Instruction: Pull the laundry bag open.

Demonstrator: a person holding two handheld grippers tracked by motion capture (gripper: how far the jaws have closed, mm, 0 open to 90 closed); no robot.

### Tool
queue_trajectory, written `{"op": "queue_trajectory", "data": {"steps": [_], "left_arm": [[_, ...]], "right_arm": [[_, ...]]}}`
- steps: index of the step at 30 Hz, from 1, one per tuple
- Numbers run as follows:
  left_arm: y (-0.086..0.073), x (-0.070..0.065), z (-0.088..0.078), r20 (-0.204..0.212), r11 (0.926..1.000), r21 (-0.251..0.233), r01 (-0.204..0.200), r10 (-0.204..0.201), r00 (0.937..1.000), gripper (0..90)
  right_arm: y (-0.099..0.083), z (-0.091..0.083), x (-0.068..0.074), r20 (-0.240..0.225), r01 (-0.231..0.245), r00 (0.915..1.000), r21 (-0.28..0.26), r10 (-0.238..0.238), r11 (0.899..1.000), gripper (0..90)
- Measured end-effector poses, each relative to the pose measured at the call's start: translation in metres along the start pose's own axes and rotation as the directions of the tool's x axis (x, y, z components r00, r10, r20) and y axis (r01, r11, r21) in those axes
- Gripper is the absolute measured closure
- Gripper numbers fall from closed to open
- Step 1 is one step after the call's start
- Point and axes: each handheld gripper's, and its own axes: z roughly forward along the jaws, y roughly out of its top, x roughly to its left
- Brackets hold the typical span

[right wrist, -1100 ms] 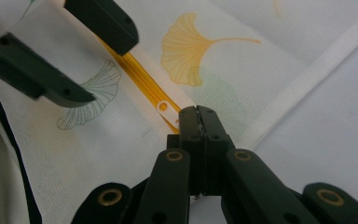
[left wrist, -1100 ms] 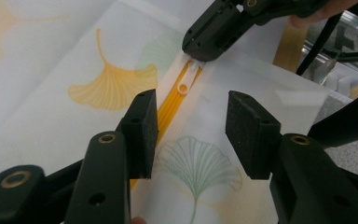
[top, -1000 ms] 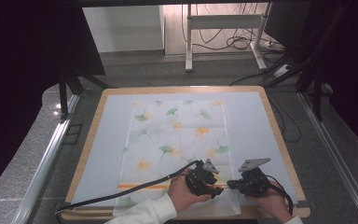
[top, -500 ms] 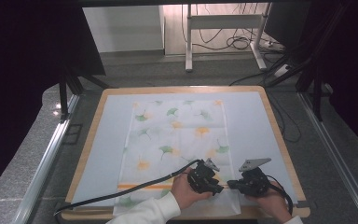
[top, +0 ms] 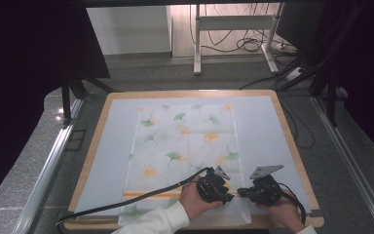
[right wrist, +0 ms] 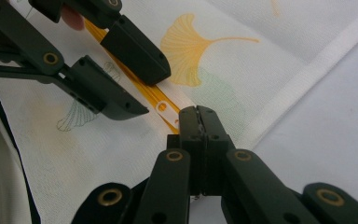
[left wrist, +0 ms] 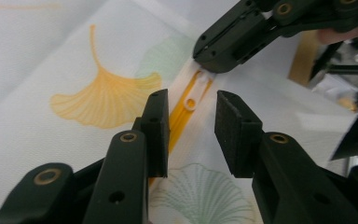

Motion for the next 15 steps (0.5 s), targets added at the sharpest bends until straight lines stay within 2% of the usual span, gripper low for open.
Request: {"op": "queue_trajectory", "data": {"steps": [4,5,6,7,8,11,13,15], "left_arm": [[0.001,0.001,-0.001,0.003,0.9999,0.011,0.009,-0.009,1.0,65.1],[0.003,-0.001,0.0,-0.012,0.9993,0.035,-0.014,0.015,0.9998,65.1],[0.006,-0.008,0.001,-0.031,0.9973,0.047,-0.056,0.057,0.9979,63.6],[0.008,-0.011,0.002,-0.014,0.9973,0.047,-0.057,0.058,0.9982,63.6],[0.011,-0.014,0.002,0.017,0.9978,0.047,-0.047,0.046,0.9988,63.0],[0.014,-0.013,0.003,0.005,0.998,0.052,-0.037,0.037,0.9993,63.6],[0.012,-0.006,0.005,0.01,0.9982,0.059,-0.007,0.007,0.9999,63.7],[0.011,-0.006,0.007,0.016,0.9987,0.051,-0.002,0.001,0.9999,64.4]], "right_arm": [[0.0,0.0,0.0,-0.001,-0.001,1.0,-0.002,0.001,1.0,89.4],[0.0,0.0,0.0,0.001,0.0,1.0,0.0,0.0,1.0,89.4],[0.0,0.0,0.0,0.001,0.001,1.0,0.0,-0.001,1.0,89.4],[0.0,0.0,0.001,0.003,0.001,1.0,-0.002,-0.001,1.0,89.4],[0.0,0.0,0.001,0.003,0.002,1.0,-0.003,-0.002,1.0,89.4],[0.0,0.0,0.001,0.007,0.003,1.0,-0.005,-0.003,1.0,89.4],[-0.001,0.0,0.001,0.009,0.004,1.0,-0.004,-0.004,1.0,89.4],[-0.001,0.0,0.001,0.008,0.002,1.0,-0.009,-0.002,1.0,89.4]]}}
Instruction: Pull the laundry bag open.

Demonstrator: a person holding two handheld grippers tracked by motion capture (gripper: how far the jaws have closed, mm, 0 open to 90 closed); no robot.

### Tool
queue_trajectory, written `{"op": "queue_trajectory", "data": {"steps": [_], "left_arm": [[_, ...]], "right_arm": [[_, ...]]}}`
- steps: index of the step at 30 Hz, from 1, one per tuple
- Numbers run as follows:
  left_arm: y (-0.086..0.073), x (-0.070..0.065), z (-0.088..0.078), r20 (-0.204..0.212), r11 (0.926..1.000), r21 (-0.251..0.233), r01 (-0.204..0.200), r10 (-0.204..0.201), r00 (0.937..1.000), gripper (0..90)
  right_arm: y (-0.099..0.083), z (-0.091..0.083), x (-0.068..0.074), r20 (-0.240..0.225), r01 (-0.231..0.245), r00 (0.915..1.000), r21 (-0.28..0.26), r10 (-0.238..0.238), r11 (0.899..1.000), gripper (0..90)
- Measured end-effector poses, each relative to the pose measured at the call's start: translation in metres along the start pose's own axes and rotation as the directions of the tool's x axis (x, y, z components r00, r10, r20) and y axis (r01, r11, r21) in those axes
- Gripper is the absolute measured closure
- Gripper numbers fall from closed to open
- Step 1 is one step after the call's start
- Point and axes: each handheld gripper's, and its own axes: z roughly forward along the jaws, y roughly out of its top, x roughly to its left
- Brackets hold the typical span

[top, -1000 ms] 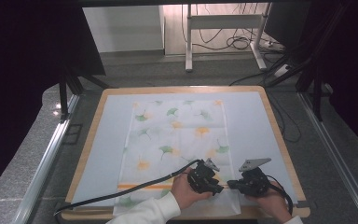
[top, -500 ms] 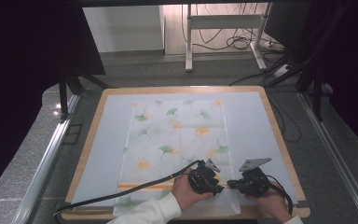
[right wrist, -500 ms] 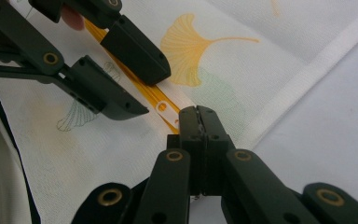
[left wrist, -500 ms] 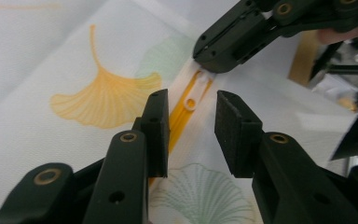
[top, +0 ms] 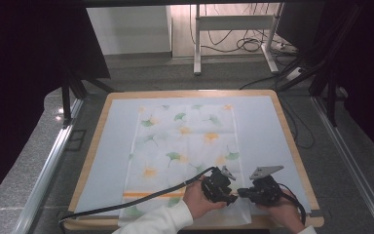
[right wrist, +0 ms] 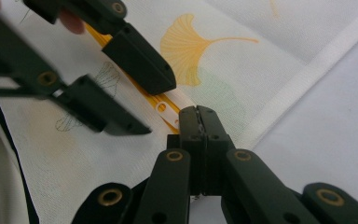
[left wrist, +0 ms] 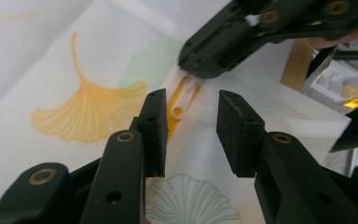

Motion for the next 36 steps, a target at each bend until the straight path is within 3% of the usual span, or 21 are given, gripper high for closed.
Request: {"op": "queue_trajectory", "data": {"steps": [3,7,12,15,19,22,36], "left_arm": [[0.001,-0.004,0.003,0.008,0.9999,0.006,-0.008,0.008,0.9999,65.3],[0.002,0.002,0.003,0.024,0.9996,0.006,0.027,-0.027,0.9994,70.0],[0.002,-0.001,0.007,0.023,0.9997,-0.005,0.025,-0.025,0.9994,72.3],[0.001,0.005,0.007,0.037,0.9988,-0.012,0.047,-0.046,0.9982,78.1],[0.002,0.003,0.009,0.014,0.9992,-0.022,0.033,-0.032,0.9994,86.1],[0.003,0.005,0.01,0.034,0.9989,-0.027,0.039,-0.038,0.9987,89.8],[0.0,0.006,0.007,0.022,0.9994,-0.032,0.016,-0.015,0.9996,90.0]], "right_arm": [[0.0,0.0,0.0,0.001,-0.002,1.0,0.001,0.002,1.0,89.4],[0.0,0.0,0.0,0.002,-0.003,1.0,0.001,0.003,1.0,89.4],[-0.002,0.0,0.0,0.004,-0.022,0.9998,-0.01,0.022,1.0,89.5],[-0.003,-0.001,-0.001,-0.003,-0.046,0.9989,-0.015,0.046,0.999,89.6],[-0.004,-0.001,-0.003,-0.015,-0.062,0.998,-0.018,0.062,0.998,89.5],[-0.004,0.0,-0.004,-0.017,-0.064,0.9978,-0.02,0.063,0.998,89.5],[-0.004,-0.001,-0.004,-0.019,-0.061,0.998,-0.017,0.061,0.998,89.6]]}}
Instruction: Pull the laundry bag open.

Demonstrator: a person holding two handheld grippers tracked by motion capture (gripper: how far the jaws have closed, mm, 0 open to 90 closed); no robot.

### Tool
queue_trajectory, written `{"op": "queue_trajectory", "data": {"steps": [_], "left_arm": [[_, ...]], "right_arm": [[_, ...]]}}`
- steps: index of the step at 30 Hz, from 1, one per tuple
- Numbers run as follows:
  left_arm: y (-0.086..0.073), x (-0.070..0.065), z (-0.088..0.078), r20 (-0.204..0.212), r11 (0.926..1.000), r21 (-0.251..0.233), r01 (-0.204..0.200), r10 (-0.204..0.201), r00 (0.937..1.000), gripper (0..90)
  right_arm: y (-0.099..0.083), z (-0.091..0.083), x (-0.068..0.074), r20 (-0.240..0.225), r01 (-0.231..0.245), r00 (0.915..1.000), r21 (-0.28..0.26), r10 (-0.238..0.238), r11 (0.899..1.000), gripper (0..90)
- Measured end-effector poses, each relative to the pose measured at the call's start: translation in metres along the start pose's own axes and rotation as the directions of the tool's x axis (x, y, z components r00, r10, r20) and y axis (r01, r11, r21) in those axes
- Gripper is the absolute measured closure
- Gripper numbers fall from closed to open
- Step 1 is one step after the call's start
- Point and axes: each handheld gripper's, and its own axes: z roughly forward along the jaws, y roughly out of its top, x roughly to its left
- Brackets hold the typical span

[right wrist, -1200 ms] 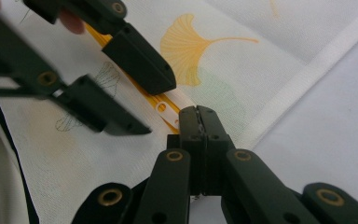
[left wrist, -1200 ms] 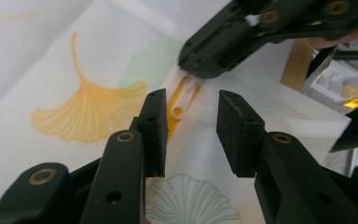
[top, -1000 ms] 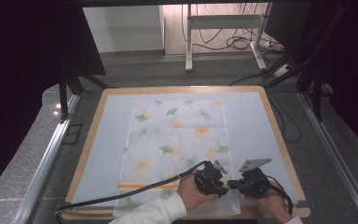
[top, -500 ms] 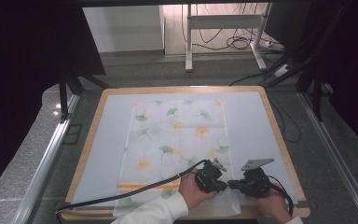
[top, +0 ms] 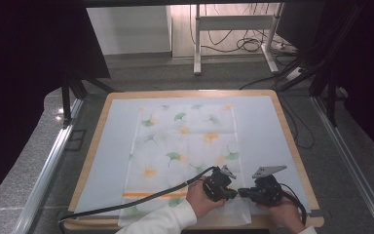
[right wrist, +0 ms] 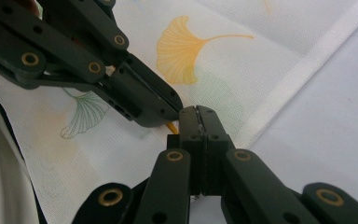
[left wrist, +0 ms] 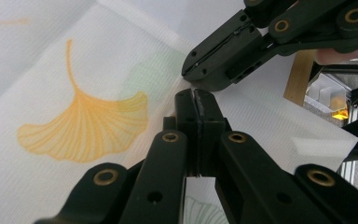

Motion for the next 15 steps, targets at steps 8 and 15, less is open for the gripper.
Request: {"op": "queue_trajectory", "data": {"steps": [8,15], "left_arm": [[-0.0008,0.0014,-0.0011,0.001,1.0,0.0,0.001,-0.001,1.0,90.0],[0.0006,0.0036,-0.0025,-0.003,0.9997,-0.025,0.008,-0.008,1.0,90.0]], "right_arm": [[0.0002,-0.0001,0.0007,0.001,0.006,1.0,0.003,-0.006,1.0,89.6],[0.0001,0.0001,0.0008,-0.001,0.006,1.0,0.0,-0.006,1.0,89.6]]}}
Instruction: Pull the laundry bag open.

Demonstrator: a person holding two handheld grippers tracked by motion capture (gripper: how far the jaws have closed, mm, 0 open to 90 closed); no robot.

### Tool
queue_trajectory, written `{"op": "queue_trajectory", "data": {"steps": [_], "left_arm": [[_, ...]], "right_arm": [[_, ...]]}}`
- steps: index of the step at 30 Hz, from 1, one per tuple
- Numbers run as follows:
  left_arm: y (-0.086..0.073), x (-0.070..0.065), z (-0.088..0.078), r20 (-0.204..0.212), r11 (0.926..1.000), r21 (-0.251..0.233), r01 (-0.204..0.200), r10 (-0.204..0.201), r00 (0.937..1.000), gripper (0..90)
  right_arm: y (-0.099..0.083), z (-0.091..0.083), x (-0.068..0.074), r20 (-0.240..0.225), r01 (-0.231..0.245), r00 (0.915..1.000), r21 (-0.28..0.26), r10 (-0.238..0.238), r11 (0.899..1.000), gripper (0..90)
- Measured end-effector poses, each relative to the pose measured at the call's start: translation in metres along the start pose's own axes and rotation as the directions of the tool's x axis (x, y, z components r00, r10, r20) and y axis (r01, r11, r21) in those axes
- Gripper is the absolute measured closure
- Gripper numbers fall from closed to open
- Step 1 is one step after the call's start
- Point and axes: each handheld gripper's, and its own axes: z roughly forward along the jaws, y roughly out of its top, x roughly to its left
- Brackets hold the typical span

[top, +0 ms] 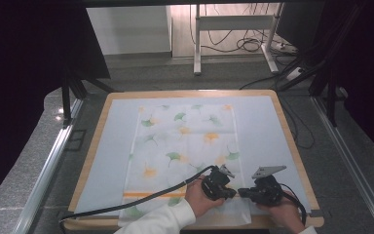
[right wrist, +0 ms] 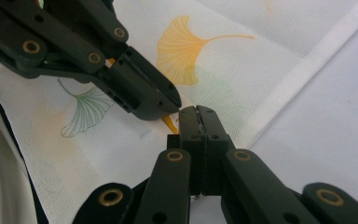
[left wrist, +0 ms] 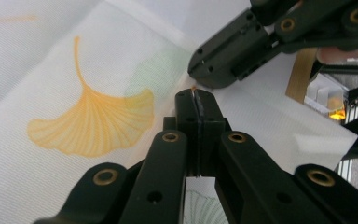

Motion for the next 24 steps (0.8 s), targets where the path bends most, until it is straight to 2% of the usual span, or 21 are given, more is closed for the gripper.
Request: {"op": "queue_trajectory", "data": {"steps": [1,3,7,9,17,18,20,22,23,24], "left_arm": [[0.0009,0.0005,-0.0014,-0.004,1.0,-0.009,0.003,-0.003,1.0,87.2],[0.0026,0.0014,-0.0057,-0.002,0.9997,-0.022,0.009,-0.009,1.0,75.4],[0.003,-0.0006,-0.0063,-0.013,1.0,0.004,0.004,-0.004,0.9999,69.8],[0.0017,0.0002,-0.0023,-0.009,0.9998,0.016,0.013,-0.013,0.9999,67.1],[0.004,0.0035,0.001,0.038,0.9997,0.009,0.022,-0.022,0.9991,64.4],[0.0043,0.0041,0.0004,0.034,0.9998,0.008,0.02,-0.02,0.9992,64.3],[0.0042,0.0051,-0.0017,0.002,0.9999,-0.005,0.012,-0.012,0.9999,64.4],[0.0043,0.0075,-0.0022,0.008,0.9999,0.012,0.01,-0.01,0.9999,62.6],[0.0043,0.0084,-0.0022,0.0,0.9998,0.021,-0.003,0.003,1.0,61.9],[0.004,0.0068,-0.0003,0.004,0.9998,0.001,0.02,-0.02,0.9998,61.7]], "right_arm": [[-0.0001,0.0001,0.0001,0.0,-0.001,1.0,-0.002,0.001,1.0,89.6],[-0.0001,0.0002,-0.0001,-0.002,-0.001,1.0,-0.003,0.001,1.0,89.6],[-0.0001,0.0002,-0.0003,-0.002,-0.001,1.0,-0.003,0.001,1.0,89.6],[0.0,0.0002,0.0,-0.001,0.0,1.0,-0.002,0.0,1.0,89.6],[-0.0005,-0.0002,-0.0008,0.002,0.0,1.0,-0.004,0.0,1.0,89.6],[-0.0005,-0.0004,-0.0009,0.002,-0.004,1.0,-0.004,0.004,1.0,89.6],[-0.0008,-0.0015,-0.0008,0.008,0.0,1.0,-0.003,0.0,1.0,89.6],[-0.0014,-0.002,-0.0008,0.009,-0.001,1.0,-0.005,0.001,1.0,89.6],[-0.0018,-0.0023,-0.0002,0.011,0.001,0.9999,-0.006,-0.001,1.0,89.6],[-0.0023,-0.0029,0.0009,0.017,0.006,0.9998,-0.006,-0.006,1.0,89.6]]}}
